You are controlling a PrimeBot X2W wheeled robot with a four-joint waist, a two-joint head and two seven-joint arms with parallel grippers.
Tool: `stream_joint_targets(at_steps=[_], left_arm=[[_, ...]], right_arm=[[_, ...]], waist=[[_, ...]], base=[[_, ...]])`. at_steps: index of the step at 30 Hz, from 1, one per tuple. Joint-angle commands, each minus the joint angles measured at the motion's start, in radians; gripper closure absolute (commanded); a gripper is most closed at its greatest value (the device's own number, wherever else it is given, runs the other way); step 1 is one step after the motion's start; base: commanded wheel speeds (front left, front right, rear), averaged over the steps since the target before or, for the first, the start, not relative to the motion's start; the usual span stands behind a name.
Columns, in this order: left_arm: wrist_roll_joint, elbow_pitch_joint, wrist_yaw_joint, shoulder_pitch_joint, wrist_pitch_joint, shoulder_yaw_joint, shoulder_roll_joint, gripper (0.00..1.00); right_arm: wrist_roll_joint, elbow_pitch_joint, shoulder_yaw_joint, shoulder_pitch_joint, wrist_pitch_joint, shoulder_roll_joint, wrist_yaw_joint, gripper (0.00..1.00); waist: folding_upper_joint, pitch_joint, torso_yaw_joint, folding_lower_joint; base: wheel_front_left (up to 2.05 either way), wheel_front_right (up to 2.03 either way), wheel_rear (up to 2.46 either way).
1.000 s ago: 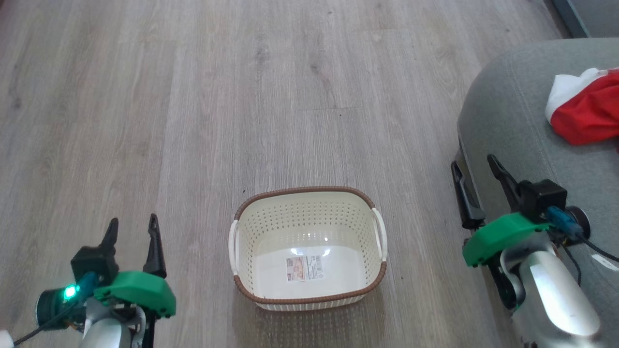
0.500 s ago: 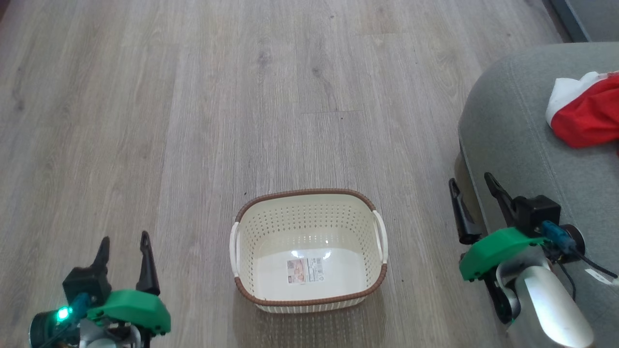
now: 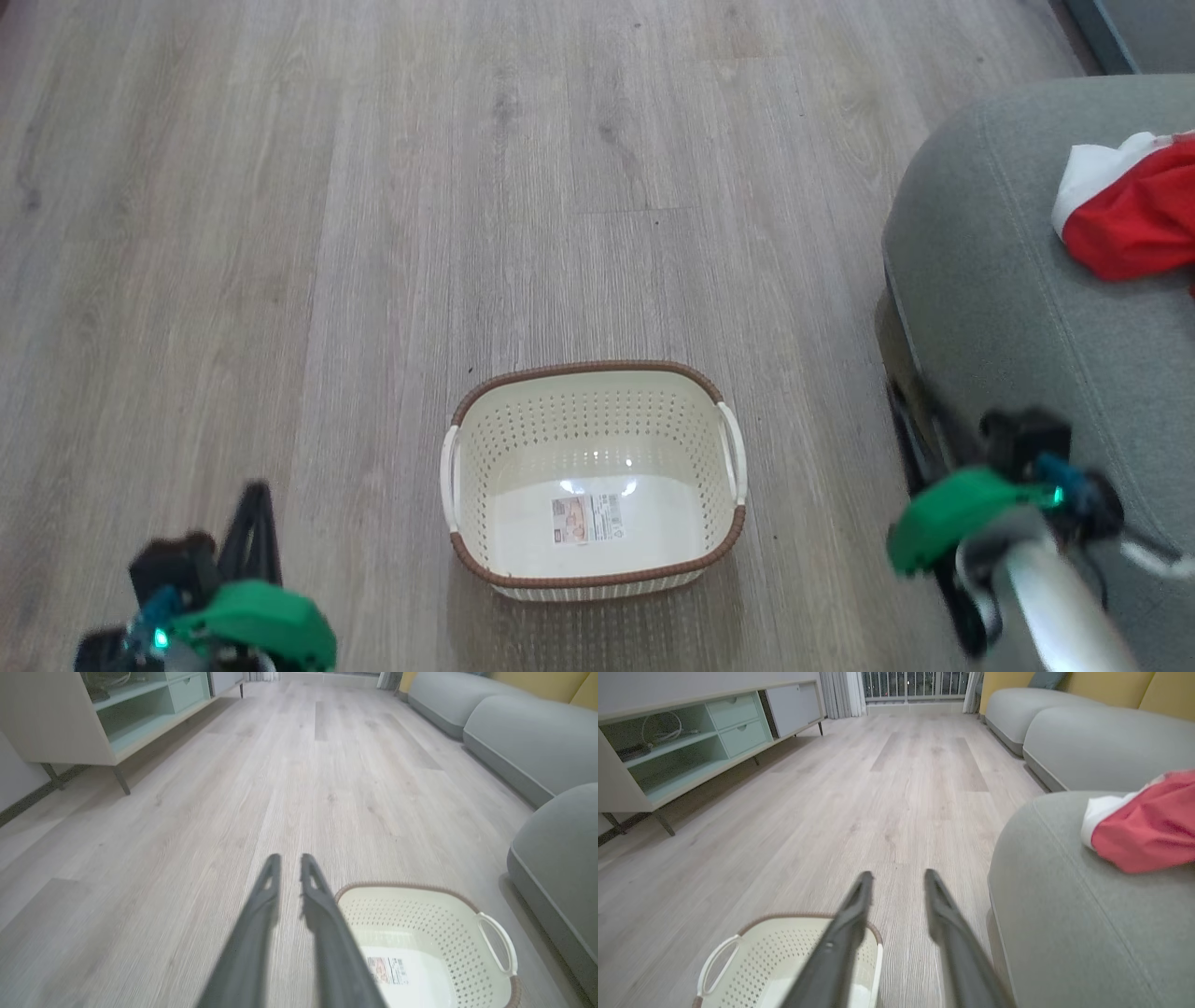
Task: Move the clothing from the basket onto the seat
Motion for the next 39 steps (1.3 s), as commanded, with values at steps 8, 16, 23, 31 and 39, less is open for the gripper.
stream_joint_targets(at_steps=[8,16,23,31,39], left_arm=[[-0.079,0.013,-0.008,-0.009,0.028,0.01,-0.002,1.0],[-0.174,0.002,-0.016,-0.011,0.046,0.007,-0.002,1.0],[-0.255,-0.005,-0.024,-0.015,0.065,0.006,-0.002,1.0],[-0.348,-0.011,-0.032,-0.021,0.087,0.008,-0.003,1.0],[-0.441,-0.017,-0.041,-0.027,0.11,0.01,-0.003,1.0]], right_arm=[[0.08,-0.002,-0.015,0.009,0.026,0.003,0.0,1.0],[0.175,-0.026,-0.022,0.021,0.046,0.006,0.0,1.0],[0.257,-0.045,-0.03,0.03,0.066,0.008,0.0,1.0],[0.35,-0.065,-0.039,0.038,0.088,0.011,0.0,1.0],[0.444,-0.085,-0.05,0.047,0.112,0.014,0.0,1.0]], waist=[[0.0,-0.002,0.001,0.0],[0.0,-0.003,0.003,0.0],[0.0,-0.005,0.005,0.0],[0.0,-0.006,0.006,0.0],[0.0,-0.008,0.008,0.0]], base=[[0.0,0.0,0.0],[0.0,0.0,0.0],[0.0,0.0,0.0],[0.0,0.0,0.0],[0.0,0.0,0.0]])
